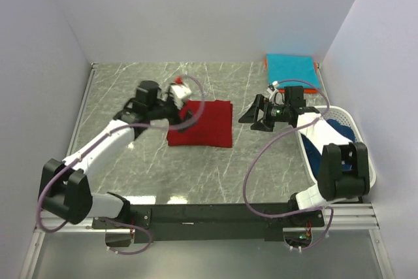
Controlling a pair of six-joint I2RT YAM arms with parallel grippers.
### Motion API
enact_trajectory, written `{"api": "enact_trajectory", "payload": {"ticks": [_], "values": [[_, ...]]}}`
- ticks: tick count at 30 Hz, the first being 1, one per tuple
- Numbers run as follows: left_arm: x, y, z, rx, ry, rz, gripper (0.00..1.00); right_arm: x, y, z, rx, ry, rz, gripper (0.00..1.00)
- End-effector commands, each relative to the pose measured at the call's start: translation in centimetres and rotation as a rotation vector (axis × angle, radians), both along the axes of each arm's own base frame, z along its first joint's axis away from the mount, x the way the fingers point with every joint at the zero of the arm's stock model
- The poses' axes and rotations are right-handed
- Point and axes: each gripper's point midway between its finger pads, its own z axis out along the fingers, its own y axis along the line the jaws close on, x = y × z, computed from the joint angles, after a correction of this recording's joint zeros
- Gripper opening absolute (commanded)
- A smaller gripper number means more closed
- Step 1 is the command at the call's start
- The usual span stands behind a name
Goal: Fold and stack the t-shirts
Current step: Fold the tshirt, then neatly place the folded tshirt to the corner
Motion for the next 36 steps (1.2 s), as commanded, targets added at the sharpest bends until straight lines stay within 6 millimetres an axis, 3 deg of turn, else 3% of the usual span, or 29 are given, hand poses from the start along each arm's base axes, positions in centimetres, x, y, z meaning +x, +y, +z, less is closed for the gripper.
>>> {"api": "enact_trajectory", "payload": {"ticks": [1,5,6,7,10,11,13,17,25,36], "values": [[-0.1,-2.3,-0.4,0.251,-0.287,-0.097,0.86,1.2,-1.4,-0.1,-0.064,-0.033,-0.116,0.96],[-2.2,-7.6,-2.1,0.323,-0.385,-0.268,0.45,1.4,-1.6,-1.0,-0.061,0.008,-0.125,0.96],[-2.6,-8.6,-3.0,0.336,-0.395,-0.295,0.30,1.5,-1.7,-1.1,-0.058,0.018,-0.135,0.96],[-3.3,-10.4,-2.5,0.319,-0.460,-0.320,0.26,1.5,-1.8,-1.3,-0.055,0.025,-0.141,0.96],[-5.7,-12.3,-5.5,0.354,-0.532,-0.411,0.16,1.9,-2.0,-1.7,-0.041,0.076,-0.176,0.96],[-5.7,-12.8,-5.4,0.352,-0.564,-0.406,0.15,2.0,-2.0,-2.0,-0.038,0.094,-0.183,0.96],[-6.5,-13.4,-7.7,0.393,-0.582,-0.453,0.16,2.3,-2.1,-2.0,-0.022,0.125,-0.207,0.96],[-5.7,-14.2,-10.5,0.437,-0.608,-0.471,0.19,2.7,-1.8,-3.1,0.019,0.197,-0.224,0.96],[-5.0,-16.5,-12.8,0.424,-0.537,-0.499,0.27,3.0,-1.9,-3.6,0.030,0.224,-0.216,0.96],[-4.2,-17.1,-16.0,0.461,-0.513,-0.500,0.32,2.8,-2.1,-3.9,0.035,0.236,-0.209,0.96]]}}
